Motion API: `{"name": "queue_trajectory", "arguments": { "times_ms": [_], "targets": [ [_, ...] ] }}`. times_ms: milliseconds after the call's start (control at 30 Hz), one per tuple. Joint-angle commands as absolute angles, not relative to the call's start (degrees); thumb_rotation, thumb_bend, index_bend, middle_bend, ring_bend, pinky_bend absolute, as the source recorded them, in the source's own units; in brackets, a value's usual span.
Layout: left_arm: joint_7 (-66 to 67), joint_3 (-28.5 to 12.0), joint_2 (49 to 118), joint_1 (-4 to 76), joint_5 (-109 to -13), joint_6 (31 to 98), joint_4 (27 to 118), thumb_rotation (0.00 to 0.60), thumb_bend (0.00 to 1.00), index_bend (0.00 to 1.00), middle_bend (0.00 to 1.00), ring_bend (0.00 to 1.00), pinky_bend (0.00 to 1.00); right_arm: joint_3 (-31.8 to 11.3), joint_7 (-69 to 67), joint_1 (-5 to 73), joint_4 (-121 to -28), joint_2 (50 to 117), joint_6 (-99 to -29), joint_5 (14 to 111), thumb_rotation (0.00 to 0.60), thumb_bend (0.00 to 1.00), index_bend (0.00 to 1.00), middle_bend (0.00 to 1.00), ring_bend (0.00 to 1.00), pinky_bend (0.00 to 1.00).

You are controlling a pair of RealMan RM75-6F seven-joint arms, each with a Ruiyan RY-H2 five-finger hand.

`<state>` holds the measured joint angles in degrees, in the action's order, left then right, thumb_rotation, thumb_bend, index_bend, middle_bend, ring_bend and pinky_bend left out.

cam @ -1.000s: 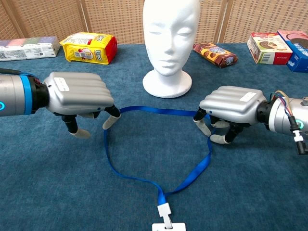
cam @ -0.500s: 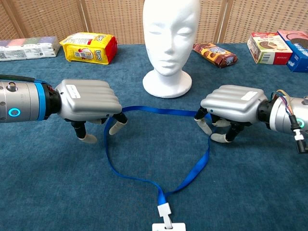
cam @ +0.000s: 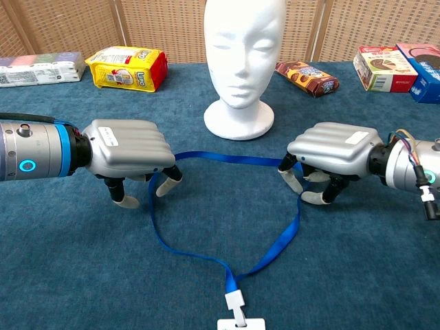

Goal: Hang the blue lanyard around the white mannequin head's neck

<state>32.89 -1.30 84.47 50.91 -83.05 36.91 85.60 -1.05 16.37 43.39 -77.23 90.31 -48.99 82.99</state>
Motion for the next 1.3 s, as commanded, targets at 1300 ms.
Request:
{"name": "queue_trajectory", "arguments": {
  "times_ms": [1300],
  "targets": [
    [33.99, 1.06, 86.38, 53.12, -77.40, 38.03, 84.45, 0.595, 0.34, 0.56, 1.00, 1.00, 1.00, -1.17, 15.53, 43.14, -76.51, 90.83, -48.86, 82.82, 0.600, 0.45, 0.73, 1.00, 1.00, 1.00]
  ]
}}
